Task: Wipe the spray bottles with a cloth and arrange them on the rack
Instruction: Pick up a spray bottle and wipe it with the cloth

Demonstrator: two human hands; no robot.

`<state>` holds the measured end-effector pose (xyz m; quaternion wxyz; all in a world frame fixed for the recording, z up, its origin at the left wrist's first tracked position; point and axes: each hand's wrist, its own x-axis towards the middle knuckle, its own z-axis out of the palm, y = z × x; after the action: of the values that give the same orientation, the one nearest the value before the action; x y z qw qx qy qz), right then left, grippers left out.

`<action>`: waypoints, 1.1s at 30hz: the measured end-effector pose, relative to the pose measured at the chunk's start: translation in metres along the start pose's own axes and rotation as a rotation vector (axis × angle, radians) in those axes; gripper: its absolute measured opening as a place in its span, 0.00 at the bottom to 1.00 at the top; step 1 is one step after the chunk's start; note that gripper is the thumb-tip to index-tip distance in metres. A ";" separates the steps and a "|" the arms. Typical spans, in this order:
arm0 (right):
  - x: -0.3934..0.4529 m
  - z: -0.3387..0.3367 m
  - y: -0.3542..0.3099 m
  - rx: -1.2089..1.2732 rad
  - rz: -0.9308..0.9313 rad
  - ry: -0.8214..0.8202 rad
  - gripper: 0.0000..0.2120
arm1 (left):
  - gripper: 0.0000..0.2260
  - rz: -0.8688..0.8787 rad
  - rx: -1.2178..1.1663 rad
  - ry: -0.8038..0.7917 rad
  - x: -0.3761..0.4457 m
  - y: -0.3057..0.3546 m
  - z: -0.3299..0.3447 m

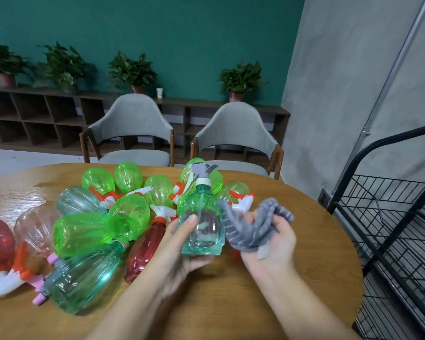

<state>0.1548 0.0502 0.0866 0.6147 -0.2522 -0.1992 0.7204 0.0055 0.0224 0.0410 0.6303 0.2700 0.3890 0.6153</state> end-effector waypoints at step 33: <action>0.006 -0.016 0.021 -0.621 -0.270 -0.437 0.26 | 0.32 0.068 0.155 -0.025 -0.005 0.019 0.008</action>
<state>0.1470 0.0525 0.0607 0.5415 -0.2383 -0.5650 0.5751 0.0012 0.0204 0.0616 0.5908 0.3388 0.4183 0.6010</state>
